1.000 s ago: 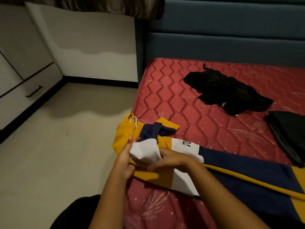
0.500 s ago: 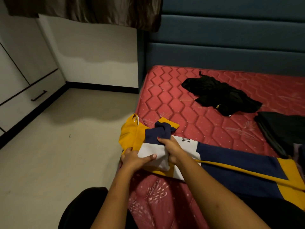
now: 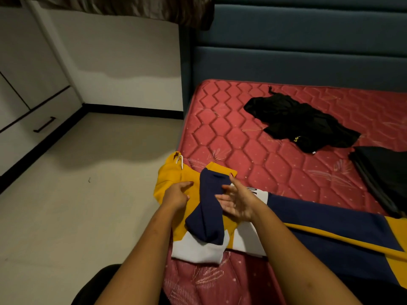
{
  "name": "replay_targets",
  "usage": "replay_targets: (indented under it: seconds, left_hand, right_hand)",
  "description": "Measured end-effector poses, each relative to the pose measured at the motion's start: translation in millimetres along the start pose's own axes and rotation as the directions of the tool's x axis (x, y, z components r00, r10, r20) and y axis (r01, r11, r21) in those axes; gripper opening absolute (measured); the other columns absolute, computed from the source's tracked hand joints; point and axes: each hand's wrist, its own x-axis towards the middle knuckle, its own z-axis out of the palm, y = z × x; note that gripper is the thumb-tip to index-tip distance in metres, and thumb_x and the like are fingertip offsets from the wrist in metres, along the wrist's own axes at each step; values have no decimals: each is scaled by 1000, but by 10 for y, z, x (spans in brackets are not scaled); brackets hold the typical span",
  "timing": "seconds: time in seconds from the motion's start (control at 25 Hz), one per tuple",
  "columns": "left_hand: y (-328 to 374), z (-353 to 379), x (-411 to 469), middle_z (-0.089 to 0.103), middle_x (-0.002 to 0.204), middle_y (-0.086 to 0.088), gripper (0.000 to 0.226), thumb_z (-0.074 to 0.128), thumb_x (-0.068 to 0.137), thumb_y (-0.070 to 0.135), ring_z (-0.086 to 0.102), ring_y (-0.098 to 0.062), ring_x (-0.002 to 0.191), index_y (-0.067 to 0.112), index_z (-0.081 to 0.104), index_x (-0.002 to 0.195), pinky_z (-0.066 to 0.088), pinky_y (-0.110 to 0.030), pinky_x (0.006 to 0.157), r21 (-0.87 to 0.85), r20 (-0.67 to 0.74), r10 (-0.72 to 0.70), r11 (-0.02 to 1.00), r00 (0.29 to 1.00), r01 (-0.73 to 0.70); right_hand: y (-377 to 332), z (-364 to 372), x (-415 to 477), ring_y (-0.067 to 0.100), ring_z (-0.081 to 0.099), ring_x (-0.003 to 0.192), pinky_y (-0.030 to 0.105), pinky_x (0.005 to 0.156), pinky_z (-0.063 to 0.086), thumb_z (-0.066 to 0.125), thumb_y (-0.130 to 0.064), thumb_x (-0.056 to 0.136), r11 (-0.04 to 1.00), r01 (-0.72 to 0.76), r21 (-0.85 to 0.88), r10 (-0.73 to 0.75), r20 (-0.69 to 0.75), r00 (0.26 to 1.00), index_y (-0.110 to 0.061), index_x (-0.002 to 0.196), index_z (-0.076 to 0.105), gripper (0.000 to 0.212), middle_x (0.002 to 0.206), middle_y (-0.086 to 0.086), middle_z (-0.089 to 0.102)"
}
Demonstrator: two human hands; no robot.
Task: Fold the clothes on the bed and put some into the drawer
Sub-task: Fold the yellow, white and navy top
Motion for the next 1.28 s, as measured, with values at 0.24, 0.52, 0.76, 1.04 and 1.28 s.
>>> replay_targets:
  seconds: [0.24, 0.52, 0.76, 1.04, 1.28]
  left_hand:
    - [25, 51, 469, 58, 133, -8, 42, 50, 90, -7, 53, -26, 125, 14, 63, 124, 39, -31, 107, -116, -129, 116, 985, 985, -131]
    - [71, 204, 555, 28, 152, -6, 44, 46, 97, 18, 35, -31, 132, 30, 48, 139, 34, -44, 106, 344, -159, 111, 938, 981, -50]
    - [423, 484, -200, 47, 142, 2, 57, 35, 95, 59, 39, -22, 129, 29, 39, 143, 26, -47, 102, 489, -296, 327, 859, 897, -152]
    - [602, 1158, -782, 47, 144, -4, 108, 67, 54, 78, 43, -32, 132, 35, 30, 146, 39, -62, 96, 746, 56, 505, 552, 861, -372]
    - [766, 1493, -798, 13, 159, -6, 67, 39, 99, 28, 12, -31, 145, 36, -1, 152, 19, -53, 111, 787, 177, 444, 472, 878, -397]
  right_hand:
    - [-228, 330, 434, 20, 64, 74, 32, 55, 52, 82, -26, 75, 983, 88, -159, -111, -147, 983, -36, 150, -9, 118, 100, 8, 60]
    - [-347, 40, 644, 11, 57, 69, 27, 68, 50, 43, -3, 99, 978, 98, 184, -64, -181, 981, -16, 85, 49, 20, 78, 1, 55]
    - [-706, -711, 75, 20, 69, 69, 32, 64, 58, 81, -11, 61, 531, 473, 703, -519, -172, 837, -21, 90, 59, 38, 80, 3, 68]
    - [-508, -1773, -959, 28, 65, 102, 42, 95, 47, 76, -55, 58, 192, 641, 743, -650, -393, 651, -17, 93, 63, 53, 101, 12, 70]
    - [-15, -2420, -1223, 6, 33, 31, 9, 36, 30, 10, -77, 87, 520, 597, 611, -419, -427, 802, -15, 82, 53, 75, 40, -5, 35]
